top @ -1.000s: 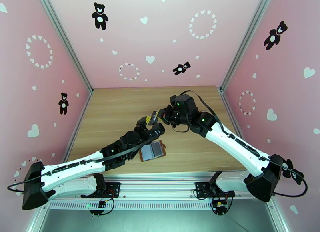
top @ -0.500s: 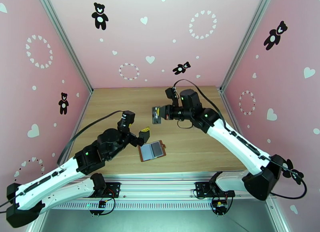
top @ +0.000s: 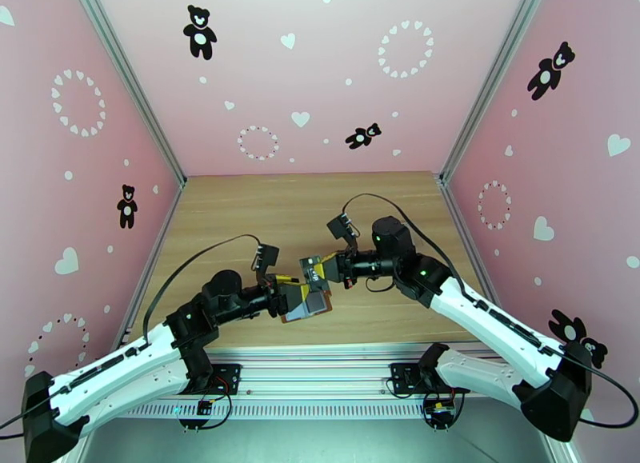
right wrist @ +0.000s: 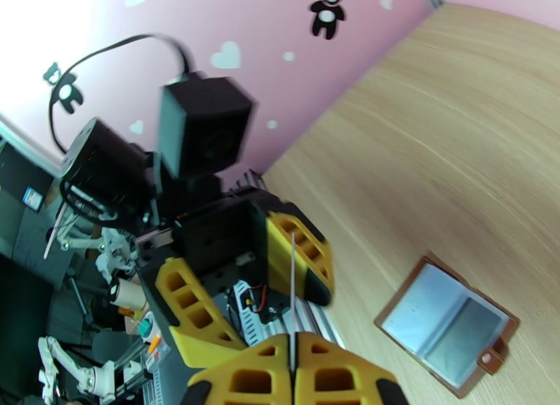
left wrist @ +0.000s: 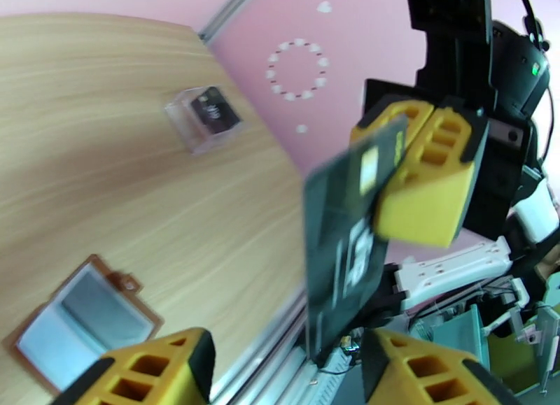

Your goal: Put the credit cards into the card holder

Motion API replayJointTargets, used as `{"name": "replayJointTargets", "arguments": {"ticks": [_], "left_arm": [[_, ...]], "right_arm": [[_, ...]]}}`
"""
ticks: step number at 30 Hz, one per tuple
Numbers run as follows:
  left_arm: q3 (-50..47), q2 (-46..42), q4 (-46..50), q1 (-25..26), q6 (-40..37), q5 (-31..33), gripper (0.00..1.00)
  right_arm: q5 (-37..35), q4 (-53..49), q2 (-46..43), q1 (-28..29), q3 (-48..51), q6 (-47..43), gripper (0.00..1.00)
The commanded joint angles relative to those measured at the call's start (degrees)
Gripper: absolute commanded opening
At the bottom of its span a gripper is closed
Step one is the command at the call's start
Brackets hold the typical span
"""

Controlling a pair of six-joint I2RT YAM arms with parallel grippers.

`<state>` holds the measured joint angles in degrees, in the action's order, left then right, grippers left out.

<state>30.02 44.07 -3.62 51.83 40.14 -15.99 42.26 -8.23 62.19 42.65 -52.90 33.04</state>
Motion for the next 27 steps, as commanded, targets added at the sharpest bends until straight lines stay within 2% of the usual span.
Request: {"name": "replayJointTargets", "arguments": {"ticks": [1,3,5,8,9,10,11,12,13,16,20,27], "left_arm": [[0.41,0.09,-5.51,-0.33,2.68,-3.88,0.42],[0.52,-0.93,-4.61,-0.33,2.70,-3.09,0.28],[0.35,-2.17,-3.67,-0.34,2.70,-2.40,0.20],[-0.20,-4.00,-2.37,-0.34,3.14,-1.10,0.15],[-0.46,-4.40,-2.33,-0.33,3.27,-1.06,0.09],[-0.64,-4.69,-2.42,-0.37,3.43,-1.18,0.05],[-0.75,-4.79,-2.81,-0.33,3.78,-1.49,0.00],[-0.69,-4.79,-3.21,-0.33,4.13,-1.91,0.00],[-0.46,-4.50,-3.32,-0.38,4.31,-2.45,0.00],[0.46,-3.72,-3.24,-0.35,4.68,-3.95,0.00],[0.26,-4.24,-3.32,-0.33,4.77,-4.63,0.00],[0.31,-3.92,-3.96,-0.25,6.38,-5.55,0.00]], "right_arm": [[1.63,3.94,-0.94,1.40,-0.69,1.08,0.00],[1.51,3.75,-0.93,1.55,-0.70,1.12,0.00],[0.89,3.21,-0.93,1.56,-0.79,0.86,0.00],[0.90,2.78,-0.78,1.56,-0.88,0.71,0.00],[1.37,2.80,-0.82,1.56,-0.99,0.67,0.00],[1.91,2.70,-0.93,1.56,-0.97,0.46,0.11],[2.67,2.43,-1.07,1.56,-0.98,-0.19,0.31],[3.64,2.21,-1.22,1.57,-0.88,-0.99,0.37],[4.40,1.96,-1.39,1.64,-0.84,-1.67,0.38],[5.19,0.83,-2.50,1.75,-0.38,-3.48,0.37],[5.37,0.06,-3.87,1.82,-0.36,-4.63,0.31],[5.55,0.17,-5.21,1.93,-0.62,-3.06,0.24]]}}
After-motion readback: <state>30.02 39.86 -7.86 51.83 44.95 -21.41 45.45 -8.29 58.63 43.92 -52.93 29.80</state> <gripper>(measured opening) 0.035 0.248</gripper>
